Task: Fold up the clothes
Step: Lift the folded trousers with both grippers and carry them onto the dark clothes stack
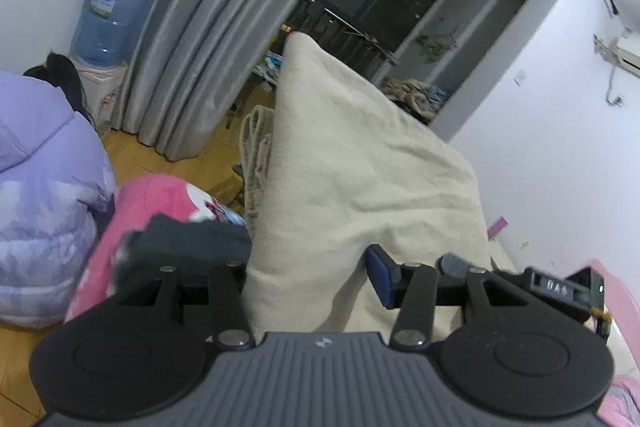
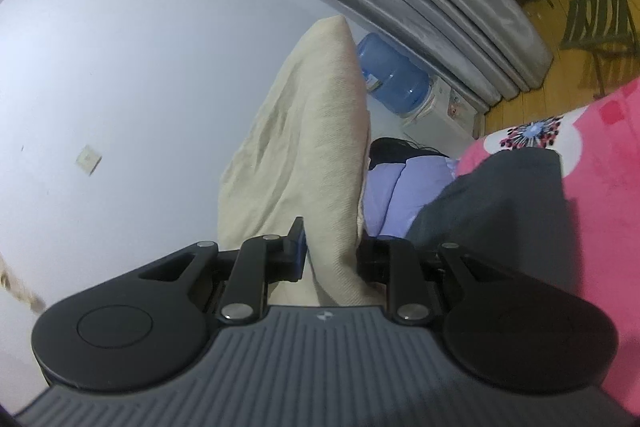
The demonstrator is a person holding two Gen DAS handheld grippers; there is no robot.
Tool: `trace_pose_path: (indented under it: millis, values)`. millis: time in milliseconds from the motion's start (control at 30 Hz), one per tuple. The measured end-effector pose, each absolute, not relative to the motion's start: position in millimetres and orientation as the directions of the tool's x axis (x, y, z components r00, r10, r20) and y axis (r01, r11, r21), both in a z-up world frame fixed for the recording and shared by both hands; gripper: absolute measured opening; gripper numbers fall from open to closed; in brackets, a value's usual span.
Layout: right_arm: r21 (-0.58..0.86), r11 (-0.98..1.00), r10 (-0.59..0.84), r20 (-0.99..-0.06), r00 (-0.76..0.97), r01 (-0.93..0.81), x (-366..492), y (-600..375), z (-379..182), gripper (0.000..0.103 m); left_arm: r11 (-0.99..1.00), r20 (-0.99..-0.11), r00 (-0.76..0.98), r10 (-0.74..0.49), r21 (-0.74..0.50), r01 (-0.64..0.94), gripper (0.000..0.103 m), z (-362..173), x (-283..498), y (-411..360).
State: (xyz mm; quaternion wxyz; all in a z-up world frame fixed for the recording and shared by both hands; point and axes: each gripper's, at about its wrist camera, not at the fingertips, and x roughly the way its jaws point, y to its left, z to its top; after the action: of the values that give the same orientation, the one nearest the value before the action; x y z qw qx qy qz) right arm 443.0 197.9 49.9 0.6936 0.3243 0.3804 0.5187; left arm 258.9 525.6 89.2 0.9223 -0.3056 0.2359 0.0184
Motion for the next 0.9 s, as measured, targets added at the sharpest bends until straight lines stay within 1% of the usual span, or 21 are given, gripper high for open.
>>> trace_pose_path:
  millis: [100,167,200,233,267,300,333,367,400,433,500,567,633,667,767,900]
  values:
    - [0.851,0.288,0.956,-0.231,0.178,-0.440,451.7,216.3,24.8,0.022,0.809,-0.475,0.876,-0.083,-0.545,-0.219,0.056,64.1,273.4,544.5]
    - [0.839,0.330,0.943,-0.269,0.198,-0.433,456.8,227.5,2.8,0.024,0.817,-0.516,0.856,-0.030,-0.506,-0.277,0.071,31.5,279.8,552.8]
    - [0.816,0.374,0.926,-0.305,0.222,-0.440,459.0,230.9,-13.6,0.026,0.823,-0.541,0.841,0.008,-0.474,-0.313,0.072,11.8,281.9,556.9]
    - [0.792,0.418,0.908,-0.341,0.246,-0.445,461.2,234.4,-30.0,0.029,0.821,-0.568,0.822,0.043,-0.449,-0.353,0.072,-8.4,283.9,561.3]
    - [0.767,0.468,0.883,-0.387,0.266,-0.439,463.9,237.3,-48.2,0.036,0.792,-0.607,0.793,0.057,-0.456,-0.406,0.071,-30.5,285.0,567.2]
    - [0.741,0.535,0.845,-0.460,0.273,-0.406,468.1,238.7,-71.0,0.039,0.749,-0.632,0.772,0.071,-0.477,-0.459,0.068,-51.1,283.5,574.3]
    - [0.718,0.583,0.813,-0.513,0.276,-0.381,471.4,238.8,-90.3,0.039,0.696,-0.646,0.757,0.094,-0.501,-0.514,0.067,-67.4,278.7,580.5]
    - [0.722,0.580,0.815,-0.508,0.279,-0.378,471.7,233.5,-98.2,0.040,0.690,-0.631,0.770,0.092,-0.517,-0.506,0.070,-68.8,274.1,582.6]
    - [0.741,0.555,0.831,-0.472,0.295,-0.378,470.6,223.9,-99.6,0.044,0.684,-0.616,0.782,0.090,-0.532,-0.498,0.070,-70.2,269.6,584.6]
    - [0.754,0.537,0.841,-0.443,0.311,-0.378,470.0,214.9,-99.3,0.046,0.678,-0.601,0.794,0.089,-0.548,-0.490,0.070,-71.6,265.0,586.7]
    - [0.757,0.532,0.840,-0.417,0.347,-0.379,471.7,201.2,-89.9,0.052,0.669,-0.569,0.818,0.088,-0.574,-0.472,0.070,-72.7,256.0,589.7]
    - [0.764,0.518,0.843,-0.379,0.382,-0.384,475.8,190.4,-76.8,0.052,0.701,-0.533,0.840,0.099,-0.562,-0.439,0.071,-55.1,250.5,585.6]
    - [0.774,0.498,0.848,-0.341,0.405,-0.390,477.3,178.4,-63.0,0.053,0.759,-0.501,0.861,0.081,-0.529,-0.379,0.078,-35.2,243.3,575.2]
    - [0.777,0.487,0.857,-0.337,0.391,-0.399,474.5,173.9,-57.9,0.053,0.788,-0.491,0.869,0.064,-0.509,-0.346,0.079,-26.5,239.0,567.7]
    - [0.775,0.483,0.869,-0.366,0.335,-0.407,469.5,175.2,-59.6,0.053,0.829,-0.515,0.856,0.051,-0.455,-0.324,0.079,-25.0,236.8,551.4]
    - [0.694,0.564,0.826,-0.479,0.299,-0.448,459.4,204.1,-68.6,0.053,0.873,-0.597,0.793,0.118,-0.319,-0.370,0.079,-39.9,254.9,529.1]
